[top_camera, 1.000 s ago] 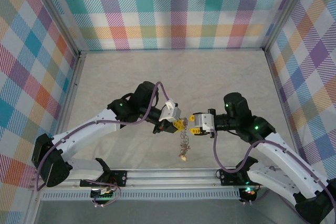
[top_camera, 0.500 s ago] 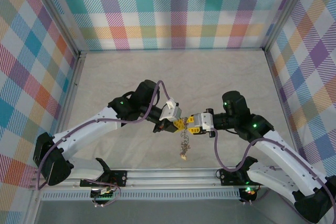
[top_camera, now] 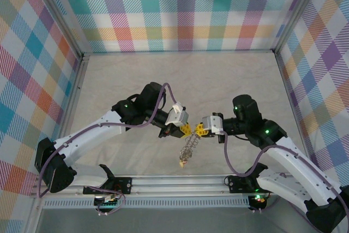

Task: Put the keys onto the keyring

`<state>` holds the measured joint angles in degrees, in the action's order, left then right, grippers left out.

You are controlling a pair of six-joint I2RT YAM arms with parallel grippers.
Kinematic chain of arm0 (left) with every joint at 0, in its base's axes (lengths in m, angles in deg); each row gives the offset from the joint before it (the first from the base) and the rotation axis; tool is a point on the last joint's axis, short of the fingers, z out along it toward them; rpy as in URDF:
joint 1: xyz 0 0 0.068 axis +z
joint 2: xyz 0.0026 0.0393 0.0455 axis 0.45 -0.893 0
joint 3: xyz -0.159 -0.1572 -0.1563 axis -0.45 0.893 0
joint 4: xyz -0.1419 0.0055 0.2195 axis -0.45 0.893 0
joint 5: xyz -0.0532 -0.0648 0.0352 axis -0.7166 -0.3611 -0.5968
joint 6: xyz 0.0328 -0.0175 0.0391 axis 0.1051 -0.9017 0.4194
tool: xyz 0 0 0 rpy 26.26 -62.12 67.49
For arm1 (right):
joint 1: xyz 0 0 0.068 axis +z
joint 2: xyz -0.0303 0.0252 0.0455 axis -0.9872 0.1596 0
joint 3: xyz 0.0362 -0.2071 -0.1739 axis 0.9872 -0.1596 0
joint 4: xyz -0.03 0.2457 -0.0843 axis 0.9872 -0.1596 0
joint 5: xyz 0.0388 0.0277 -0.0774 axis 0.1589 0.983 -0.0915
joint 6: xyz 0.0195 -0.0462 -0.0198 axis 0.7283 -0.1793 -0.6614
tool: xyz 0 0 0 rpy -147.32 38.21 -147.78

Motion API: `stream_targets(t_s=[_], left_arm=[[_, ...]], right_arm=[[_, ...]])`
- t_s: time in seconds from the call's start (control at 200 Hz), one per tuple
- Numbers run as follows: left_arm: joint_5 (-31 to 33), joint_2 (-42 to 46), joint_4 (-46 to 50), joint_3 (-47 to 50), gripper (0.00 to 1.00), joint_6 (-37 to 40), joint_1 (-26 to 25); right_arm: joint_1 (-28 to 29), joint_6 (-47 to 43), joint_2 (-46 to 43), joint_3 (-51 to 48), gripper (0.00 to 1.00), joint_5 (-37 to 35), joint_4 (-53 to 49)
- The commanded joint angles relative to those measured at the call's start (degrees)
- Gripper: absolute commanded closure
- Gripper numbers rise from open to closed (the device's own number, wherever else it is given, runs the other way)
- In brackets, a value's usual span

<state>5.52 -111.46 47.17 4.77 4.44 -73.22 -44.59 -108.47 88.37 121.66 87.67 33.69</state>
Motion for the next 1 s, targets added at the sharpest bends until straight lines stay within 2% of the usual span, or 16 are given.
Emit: stream_targets(t_s=[0.0,0.185,0.365,0.415,0.485,0.59,0.795,0.995], left_arm=[[0.8,1.1,-2.3,-1.1,1.00,0.5,-0.5],[3.8,2.6,-4.6,0.5,1.00,-1.0,-0.5],[6.4,2.6,-5.9,1.2,1.00,-3.3,-0.4],[6.5,2.6,-6.6,1.6,1.00,-3.7,-0.4],[6.4,2.9,-8.1,2.4,1.00,-4.6,-0.4],[6.5,3.2,-9.1,3.1,1.00,-5.1,-0.4],[6.9,3.3,-8.7,3.3,1.00,-5.2,-0.4],[7.9,3.9,-9.9,4.4,1.00,-6.2,-0.3]], right_arm=[[0.1,7.4,-1.9,-1.6,1.00,4.8,3.1],[-0.1,13.9,-2.4,-2.8,1.00,2.0,2.9],[-0.1,20.2,-2.4,-4.1,1.00,3.8,4.1],[-0.1,21.6,-2.5,-4.3,0.96,4.8,4.9],[-0.1,23.0,-2.4,-4.3,0.84,5.7,5.9],[-0.1,22.9,-1.7,-3.8,0.82,6.1,6.4],[-0.1,22.4,0.2,-2.8,0.85,5.9,6.6],[-0.1,24.1,-0.1,-2.1,0.96,2.0,6.4]])
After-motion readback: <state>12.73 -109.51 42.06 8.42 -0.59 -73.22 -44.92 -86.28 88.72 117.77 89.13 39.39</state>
